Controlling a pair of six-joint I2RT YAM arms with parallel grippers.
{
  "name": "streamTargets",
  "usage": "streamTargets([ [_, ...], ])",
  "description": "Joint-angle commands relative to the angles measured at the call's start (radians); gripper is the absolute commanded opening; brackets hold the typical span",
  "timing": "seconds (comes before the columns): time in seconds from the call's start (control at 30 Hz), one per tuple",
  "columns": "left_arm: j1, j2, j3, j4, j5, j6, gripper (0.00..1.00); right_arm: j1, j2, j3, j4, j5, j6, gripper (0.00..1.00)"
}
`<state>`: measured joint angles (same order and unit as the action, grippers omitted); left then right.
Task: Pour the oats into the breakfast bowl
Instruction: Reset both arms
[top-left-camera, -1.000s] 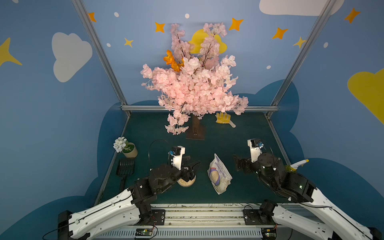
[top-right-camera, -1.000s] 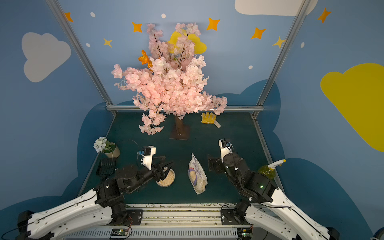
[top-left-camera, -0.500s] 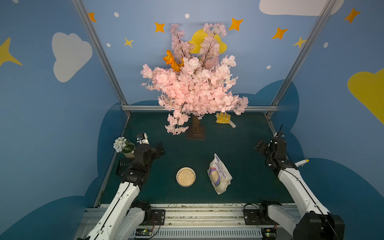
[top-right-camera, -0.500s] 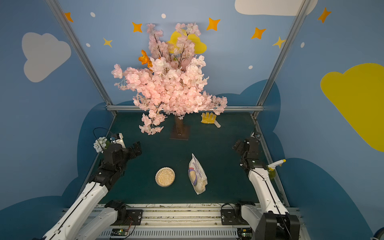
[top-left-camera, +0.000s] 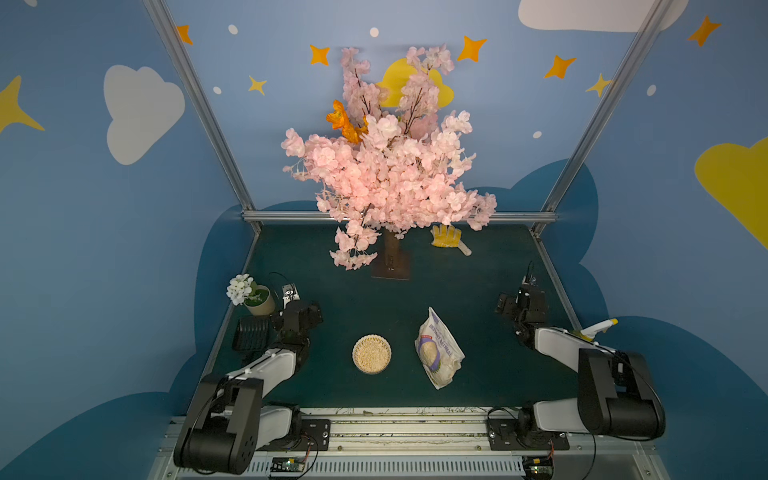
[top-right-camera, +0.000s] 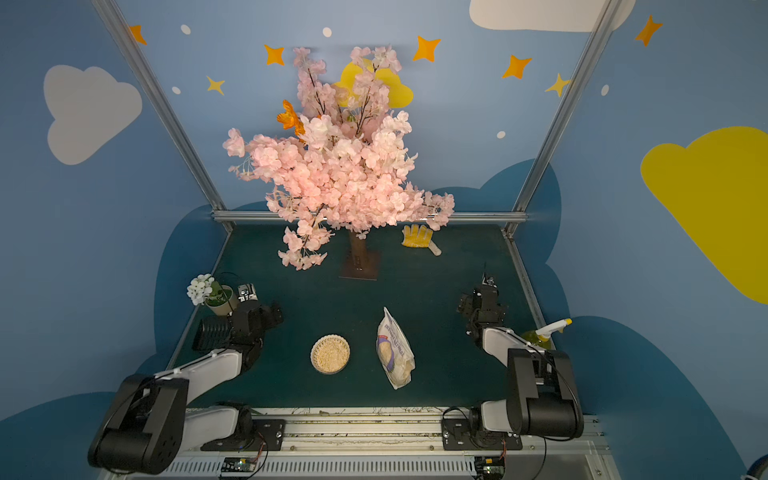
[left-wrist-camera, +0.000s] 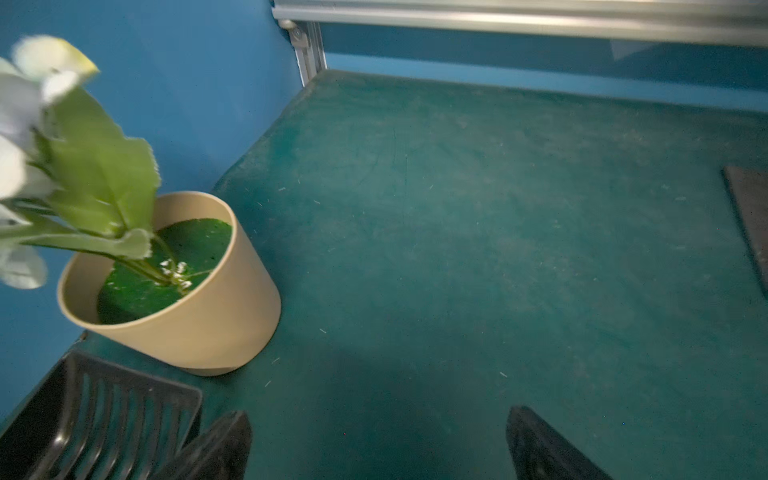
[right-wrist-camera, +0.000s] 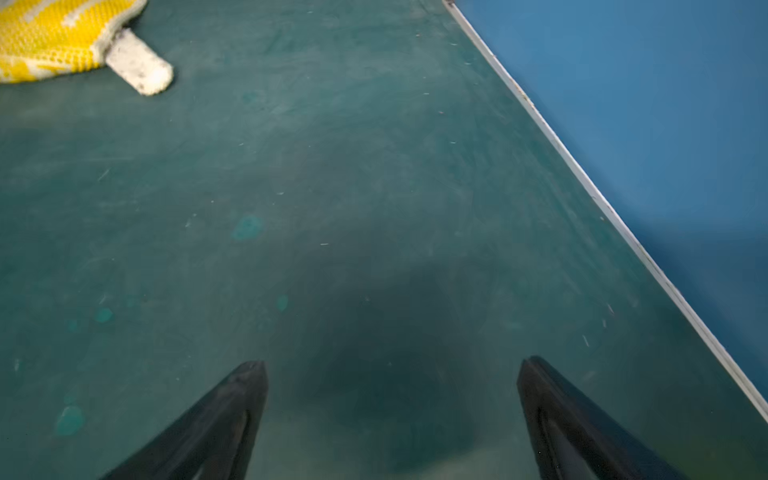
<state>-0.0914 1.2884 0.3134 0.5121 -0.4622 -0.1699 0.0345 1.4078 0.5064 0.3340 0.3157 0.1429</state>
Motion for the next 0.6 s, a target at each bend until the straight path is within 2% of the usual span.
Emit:
streamTargets([
  [0.0,0.006,0.044,0.034,0.186,0.104,0.116,1.00,0.005,0.047,-0.019,0.228,-0.045,-0.066,0.98],
  [0.07,0.015,0.123,0.030,0.276,0.112,0.124,1.00,0.006,0.048,-0.057,0.283,-0.075,-0.088,0.98],
  [0.1,0.017,0.176,0.016,0.381,0.128,0.153,1.00,0.010,0.063,-0.077,0.334,-0.068,-0.102,0.98],
  [0.13,0.012,0.185,0.009,0.431,0.184,0.172,1.00,0.013,0.068,-0.091,0.385,-0.067,-0.116,0.98],
  [0.2,0.016,0.171,0.039,0.328,0.267,0.186,1.00,0.016,0.069,-0.081,0.374,-0.068,-0.122,0.98],
  [0.23,0.017,0.194,0.042,0.331,0.311,0.199,1.00,0.016,0.068,-0.077,0.362,-0.067,-0.123,0.98],
  [0.3,0.013,0.308,-0.005,0.596,0.341,0.241,1.00,0.017,0.066,-0.075,0.359,-0.067,-0.123,0.98],
  [0.37,0.012,0.230,0.015,0.409,0.300,0.205,1.00,0.017,0.064,-0.077,0.359,-0.065,-0.123,0.98],
  [0.43,0.008,0.298,0.024,0.506,0.302,0.232,1.00,0.020,0.065,-0.073,0.359,-0.060,-0.125,0.98],
  [0.57,0.003,0.259,0.039,0.412,0.324,0.232,1.00,0.028,0.066,-0.072,0.359,-0.052,-0.131,0.98],
])
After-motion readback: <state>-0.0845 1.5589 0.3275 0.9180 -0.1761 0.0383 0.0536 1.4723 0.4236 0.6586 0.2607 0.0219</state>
